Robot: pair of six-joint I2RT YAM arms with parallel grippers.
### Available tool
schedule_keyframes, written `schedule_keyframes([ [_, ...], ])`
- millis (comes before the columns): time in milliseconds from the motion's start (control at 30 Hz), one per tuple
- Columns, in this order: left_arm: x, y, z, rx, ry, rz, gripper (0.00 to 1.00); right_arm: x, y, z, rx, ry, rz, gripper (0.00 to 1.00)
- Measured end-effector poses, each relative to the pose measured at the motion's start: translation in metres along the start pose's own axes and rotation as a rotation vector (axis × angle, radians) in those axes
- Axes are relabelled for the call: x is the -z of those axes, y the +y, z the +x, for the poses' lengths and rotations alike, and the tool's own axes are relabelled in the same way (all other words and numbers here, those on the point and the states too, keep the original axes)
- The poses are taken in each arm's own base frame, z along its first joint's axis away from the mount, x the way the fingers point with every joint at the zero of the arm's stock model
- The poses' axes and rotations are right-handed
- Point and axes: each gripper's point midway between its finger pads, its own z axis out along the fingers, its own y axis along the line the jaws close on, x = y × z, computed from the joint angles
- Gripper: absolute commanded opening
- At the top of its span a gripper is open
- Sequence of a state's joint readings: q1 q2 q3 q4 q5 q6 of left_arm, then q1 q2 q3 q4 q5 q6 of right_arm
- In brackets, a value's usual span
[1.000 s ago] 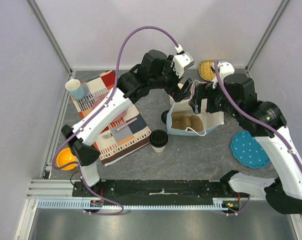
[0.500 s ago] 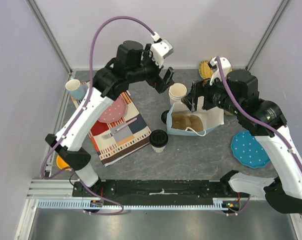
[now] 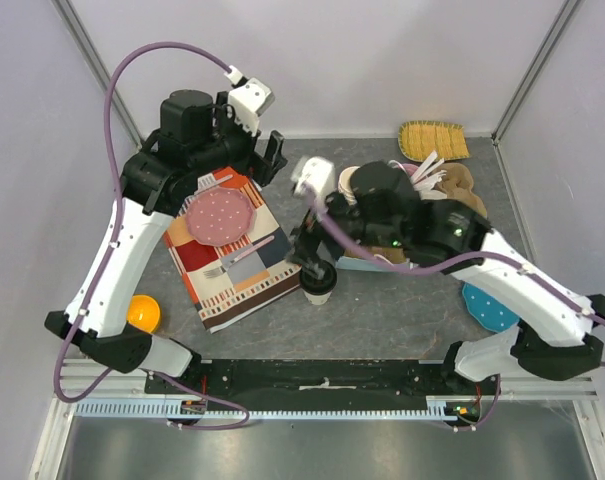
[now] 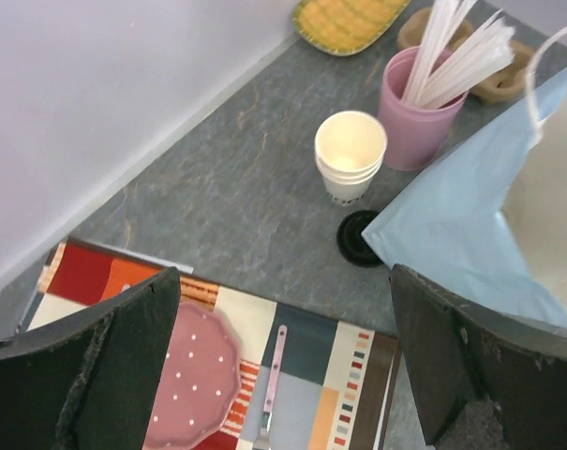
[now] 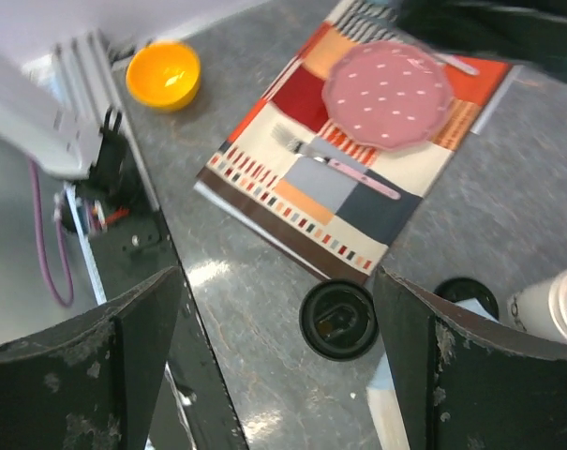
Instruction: Pack the takeout coffee
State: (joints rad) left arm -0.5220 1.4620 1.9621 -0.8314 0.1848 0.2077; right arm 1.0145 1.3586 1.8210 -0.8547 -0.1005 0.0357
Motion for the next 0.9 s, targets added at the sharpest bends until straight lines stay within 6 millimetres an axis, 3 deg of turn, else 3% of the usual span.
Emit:
schedule_keyframes([
  [100,0.006,0.018,0.029,0.031,0.057,-0.048,1.00,-0.022,0.034,0.024,0.147,0.092,-0.102,0.92],
  [200,0.013,0.041,0.067,0.076,0.134,-0.110,1.00,-0.042,0.061,0.061,0.315,0.204,-0.200,0.97],
  [300,0.021,0.060,0.102,0.123,0.200,-0.165,1.00,-0.048,0.069,0.094,0.438,0.282,-0.258,0.98],
  [400,0.027,0.068,0.126,0.157,0.244,-0.193,1.00,-0.051,0.063,0.115,0.530,0.329,-0.276,0.86],
  [467,0.030,0.067,0.136,0.170,0.259,-0.188,1.00,-0.053,0.058,0.127,0.580,0.363,-0.276,0.68],
  [533,0.032,0.065,0.143,0.181,0.266,-0.179,1.00,-0.056,0.053,0.137,0.620,0.404,-0.278,0.56],
  [633,0.034,0.062,0.146,0.187,0.264,-0.167,0.99,-0.064,0.047,0.152,0.662,0.461,-0.282,0.62],
  [900,0.035,0.057,0.146,0.189,0.250,-0.144,0.99,-0.077,0.013,0.191,0.620,0.637,-0.252,0.61],
])
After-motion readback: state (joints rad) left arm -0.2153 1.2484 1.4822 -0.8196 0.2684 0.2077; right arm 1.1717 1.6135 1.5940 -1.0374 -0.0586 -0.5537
